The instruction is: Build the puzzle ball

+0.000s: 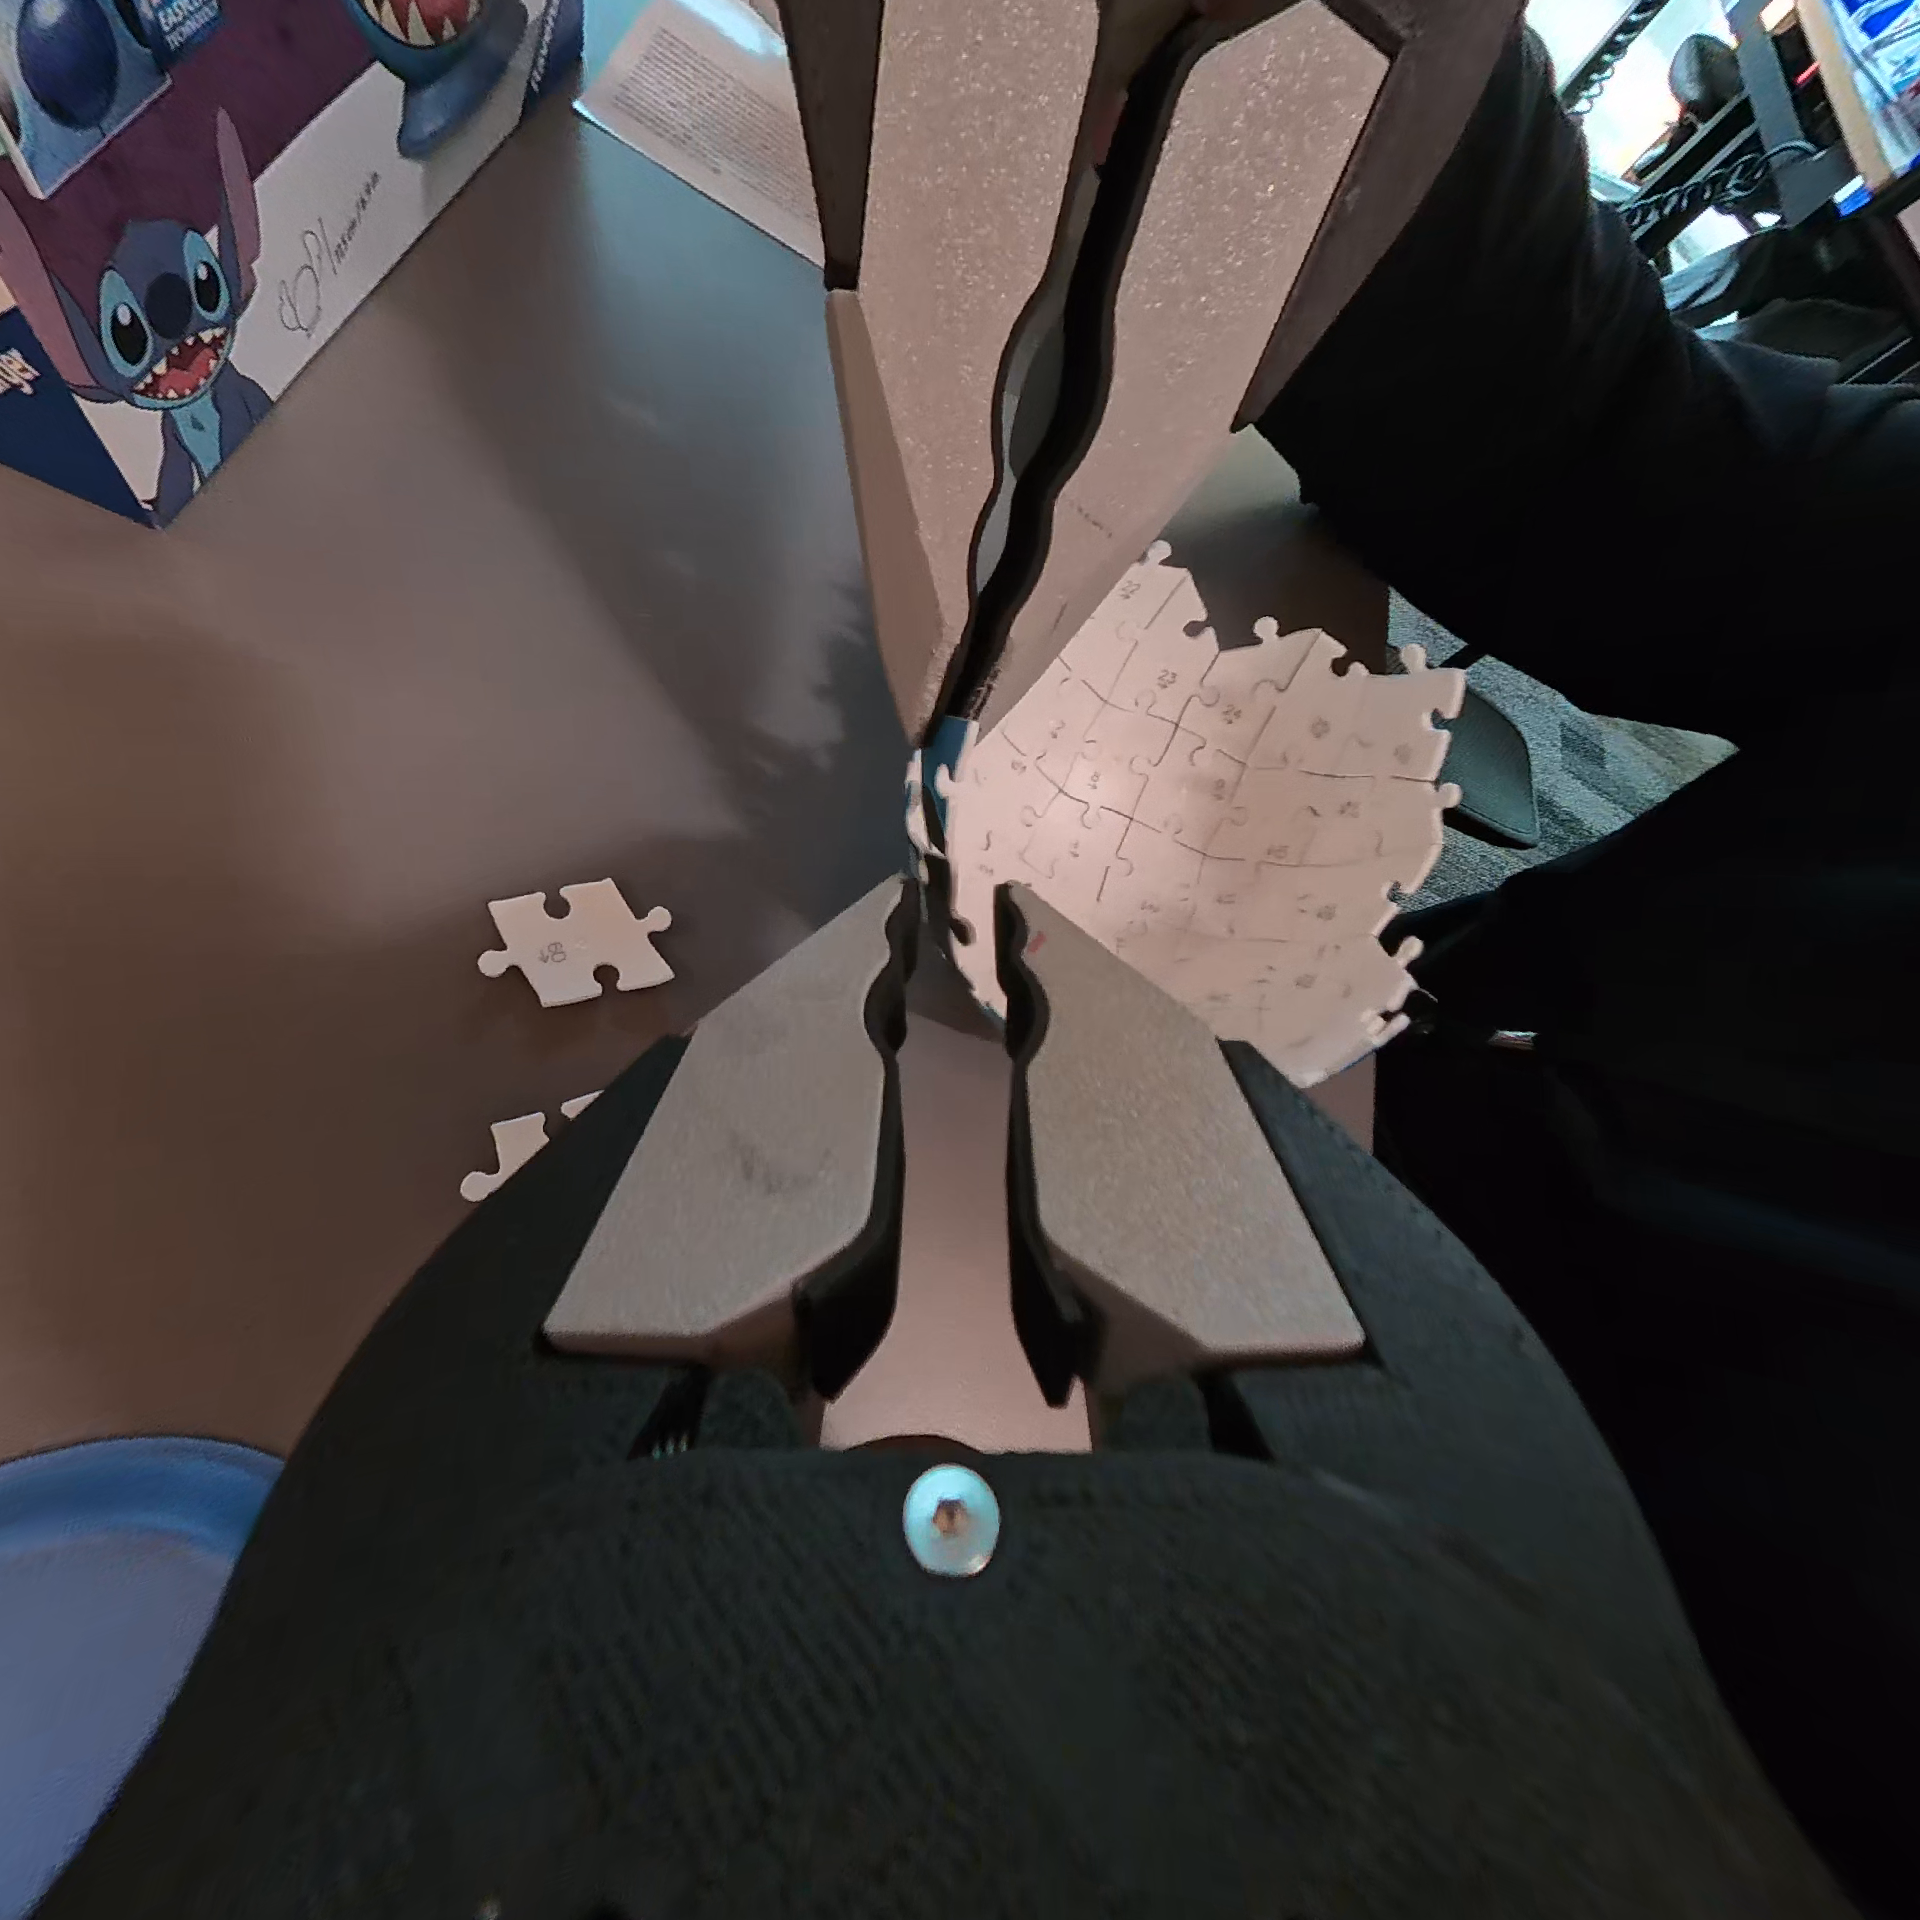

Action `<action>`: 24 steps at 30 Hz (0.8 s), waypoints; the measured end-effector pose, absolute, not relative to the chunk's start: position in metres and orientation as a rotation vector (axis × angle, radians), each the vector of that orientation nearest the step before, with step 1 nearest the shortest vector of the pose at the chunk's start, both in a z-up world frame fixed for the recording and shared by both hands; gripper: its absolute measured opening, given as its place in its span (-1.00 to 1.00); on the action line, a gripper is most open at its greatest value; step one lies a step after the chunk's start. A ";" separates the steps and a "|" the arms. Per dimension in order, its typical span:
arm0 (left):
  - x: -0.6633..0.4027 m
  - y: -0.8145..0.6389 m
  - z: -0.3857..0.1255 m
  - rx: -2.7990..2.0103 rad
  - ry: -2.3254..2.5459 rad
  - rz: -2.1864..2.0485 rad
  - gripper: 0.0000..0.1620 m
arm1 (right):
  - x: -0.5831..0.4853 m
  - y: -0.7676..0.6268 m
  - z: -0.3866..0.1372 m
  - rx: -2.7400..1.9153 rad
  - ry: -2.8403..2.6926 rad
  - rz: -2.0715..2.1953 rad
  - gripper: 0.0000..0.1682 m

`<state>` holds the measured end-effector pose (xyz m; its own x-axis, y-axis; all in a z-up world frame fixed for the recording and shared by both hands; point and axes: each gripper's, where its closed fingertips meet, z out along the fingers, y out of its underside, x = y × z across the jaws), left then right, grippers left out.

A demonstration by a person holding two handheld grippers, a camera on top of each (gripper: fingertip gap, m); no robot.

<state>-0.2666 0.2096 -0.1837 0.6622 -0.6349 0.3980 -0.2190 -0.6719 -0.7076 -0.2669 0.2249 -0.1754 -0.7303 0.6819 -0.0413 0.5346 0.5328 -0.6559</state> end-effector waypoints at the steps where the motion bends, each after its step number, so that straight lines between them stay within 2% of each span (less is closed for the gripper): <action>1: -0.267 0.210 -0.185 -2.252 0.656 -0.853 -0.86 | -0.268 0.225 -0.176 -1.029 -2.548 0.987 -1.00; 24: -0.273 0.216 -0.200 -2.319 0.635 -0.776 -0.93 | -0.277 0.230 -0.183 -0.996 -2.501 1.055 -1.00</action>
<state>-0.2731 0.2155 -0.1996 0.7138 -0.5966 0.3668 -0.2421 -0.7016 -0.6702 -0.2771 0.2297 -0.1827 -0.7354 0.6768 -0.0335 0.4963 0.5043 -0.7067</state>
